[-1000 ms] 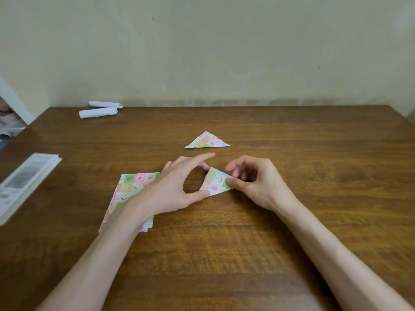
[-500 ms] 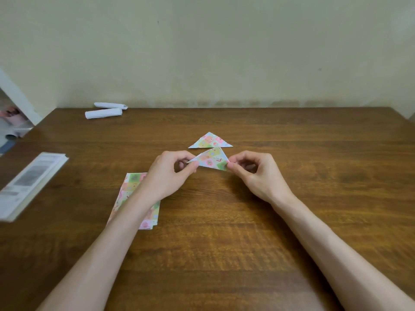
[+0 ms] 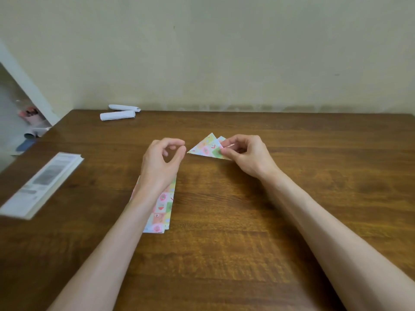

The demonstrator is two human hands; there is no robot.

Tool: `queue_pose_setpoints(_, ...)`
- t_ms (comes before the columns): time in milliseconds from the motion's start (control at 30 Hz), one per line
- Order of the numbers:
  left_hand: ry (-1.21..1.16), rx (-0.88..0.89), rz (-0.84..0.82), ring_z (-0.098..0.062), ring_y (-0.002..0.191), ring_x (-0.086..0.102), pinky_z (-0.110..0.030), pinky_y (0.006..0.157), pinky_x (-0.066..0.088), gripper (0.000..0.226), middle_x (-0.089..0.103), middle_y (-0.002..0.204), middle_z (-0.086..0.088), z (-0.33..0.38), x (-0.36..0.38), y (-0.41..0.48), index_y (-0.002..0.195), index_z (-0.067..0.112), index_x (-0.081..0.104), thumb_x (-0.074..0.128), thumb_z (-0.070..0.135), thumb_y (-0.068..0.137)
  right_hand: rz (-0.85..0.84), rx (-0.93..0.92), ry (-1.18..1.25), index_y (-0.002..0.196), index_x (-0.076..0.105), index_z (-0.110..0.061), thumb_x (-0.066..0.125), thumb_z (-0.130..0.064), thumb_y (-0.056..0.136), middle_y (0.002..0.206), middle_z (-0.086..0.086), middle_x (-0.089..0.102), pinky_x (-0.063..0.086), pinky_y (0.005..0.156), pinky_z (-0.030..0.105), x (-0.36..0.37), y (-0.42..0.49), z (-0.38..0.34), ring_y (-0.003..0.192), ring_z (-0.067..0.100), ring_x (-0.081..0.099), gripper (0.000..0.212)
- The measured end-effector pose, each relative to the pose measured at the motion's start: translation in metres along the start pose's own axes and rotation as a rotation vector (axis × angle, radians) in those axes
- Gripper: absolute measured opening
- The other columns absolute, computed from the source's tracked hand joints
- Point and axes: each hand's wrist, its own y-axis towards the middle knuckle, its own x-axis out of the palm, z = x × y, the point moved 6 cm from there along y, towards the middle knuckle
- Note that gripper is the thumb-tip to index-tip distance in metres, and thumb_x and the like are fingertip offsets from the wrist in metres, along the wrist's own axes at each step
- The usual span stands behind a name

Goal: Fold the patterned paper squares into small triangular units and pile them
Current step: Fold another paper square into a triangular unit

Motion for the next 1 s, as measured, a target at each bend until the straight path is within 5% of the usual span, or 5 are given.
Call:
queue_pose_setpoints(233, 0.040, 0.015, 0.081, -0.003, 0.100, 0.054, -0.010, 0.080, 0.036, 0.027, 0.060, 0.112, 0.007, -0.006, -0.011, 0.004, 0.116, 0.035, 0.070, 0.062, 0.015, 0.099, 0.105, -0.040, -0.305, 0.101, 0.077, -0.027, 0.073, -0.029, 0.094, 0.083, -0.014, 0.069, 0.055, 0.075, 0.035, 0.017, 0.016, -0.006, 0.084, 0.012, 0.065, 0.009)
queue_pose_setpoints(467, 0.025, -0.017, 0.144, 0.002, 0.105, 0.053, -0.010, 0.081, 0.038, 0.033, 0.058, 0.119, 0.009, -0.008, -0.026, 0.007, 0.121, 0.035, 0.068, 0.059, 0.010, 0.102, 0.258, -0.188, -0.438, 0.110, 0.071, -0.026, 0.064, -0.032, 0.097, 0.097, -0.011, 0.053, 0.042, 0.068, 0.031, 0.026, 0.002, -0.011, 0.095, 0.015, 0.056, 0.015)
queue_pose_setpoints(567, -0.001, -0.037, 0.174, 0.000, 0.108, 0.054, -0.011, 0.082, 0.040, 0.036, 0.058, 0.121, 0.010, -0.010, -0.033, 0.009, 0.121, 0.035, 0.068, 0.056, 0.007, 0.102, 0.068, -0.266, -0.372, 0.104, 0.071, -0.030, 0.068, -0.039, 0.092, 0.097, -0.013, 0.061, 0.048, 0.076, 0.031, 0.050, -0.005, -0.028, 0.099, 0.012, 0.059, 0.015)
queue_pose_setpoints(700, -0.029, -0.034, 0.204, -0.002, 0.109, 0.056, -0.020, 0.090, 0.045, 0.040, 0.060, 0.120, 0.012, -0.013, -0.040, 0.010, 0.118, 0.035, 0.070, 0.055, 0.003, 0.100, -0.243, -0.307, -0.347, 0.117, 0.072, -0.031, 0.073, -0.067, 0.081, 0.113, -0.006, 0.064, 0.048, 0.099, 0.035, 0.089, -0.027, -0.054, 0.114, 0.014, 0.055, 0.051)
queue_pose_setpoints(1000, -0.062, -0.024, 0.205, -0.003, 0.110, 0.058, -0.024, 0.094, 0.046, 0.041, 0.063, 0.118, 0.017, -0.013, -0.041, 0.010, 0.112, 0.036, 0.072, 0.056, 0.001, 0.097, -0.285, -0.300, -0.479, 0.120, 0.068, -0.033, 0.079, -0.072, 0.070, 0.114, -0.009, 0.054, 0.043, 0.096, 0.036, 0.112, -0.045, -0.064, 0.113, 0.013, 0.046, 0.064)
